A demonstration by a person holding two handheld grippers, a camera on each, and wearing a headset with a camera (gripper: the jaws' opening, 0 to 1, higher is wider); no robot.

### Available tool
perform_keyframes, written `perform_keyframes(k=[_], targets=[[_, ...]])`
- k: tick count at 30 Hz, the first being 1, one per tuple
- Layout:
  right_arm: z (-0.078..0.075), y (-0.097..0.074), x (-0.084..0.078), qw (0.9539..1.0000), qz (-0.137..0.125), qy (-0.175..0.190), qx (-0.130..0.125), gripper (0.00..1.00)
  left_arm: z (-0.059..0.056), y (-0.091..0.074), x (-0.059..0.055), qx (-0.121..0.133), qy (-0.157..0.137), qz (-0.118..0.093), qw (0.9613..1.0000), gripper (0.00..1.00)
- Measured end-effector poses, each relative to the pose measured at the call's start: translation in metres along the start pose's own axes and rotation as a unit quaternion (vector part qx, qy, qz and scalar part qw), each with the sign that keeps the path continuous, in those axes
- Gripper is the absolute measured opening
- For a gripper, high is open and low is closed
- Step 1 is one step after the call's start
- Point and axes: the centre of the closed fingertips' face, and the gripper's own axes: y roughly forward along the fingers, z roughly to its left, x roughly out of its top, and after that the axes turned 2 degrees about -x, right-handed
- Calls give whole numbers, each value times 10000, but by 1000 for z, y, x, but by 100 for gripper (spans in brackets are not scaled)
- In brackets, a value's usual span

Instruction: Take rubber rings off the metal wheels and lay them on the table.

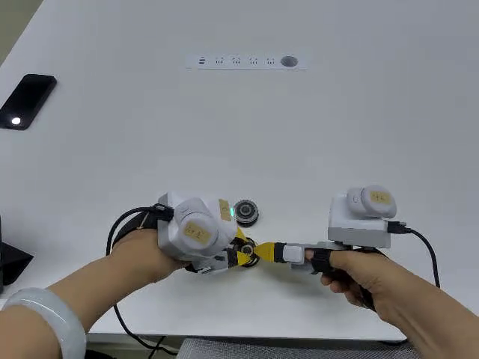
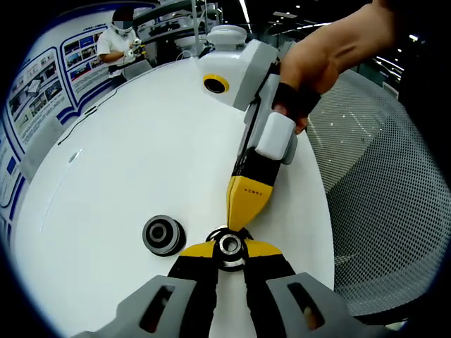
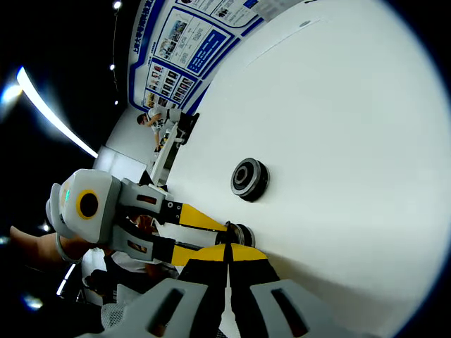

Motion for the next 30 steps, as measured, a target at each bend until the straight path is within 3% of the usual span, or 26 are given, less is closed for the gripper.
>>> perform_keyframes(k=[2,4,14,19,30], targets=[[1,0,0,10000,-23,28,12,1,0,0,1,1,-41,-41,10000,15],[1,0,0,10000,-31,16,9,1,0,0,1,25,-49,-53,10000,23],[1,0,2,10000,-52,27,38,1,0,-7,6,90,104,-110,9998,22],[1,-2,2,9999,-68,55,58,1,0,-10,5,129,104,-172,9997,27],[7,-4,2,9996,-135,151,172,1,3,-19,0,278,-96,-497,9983,38]])
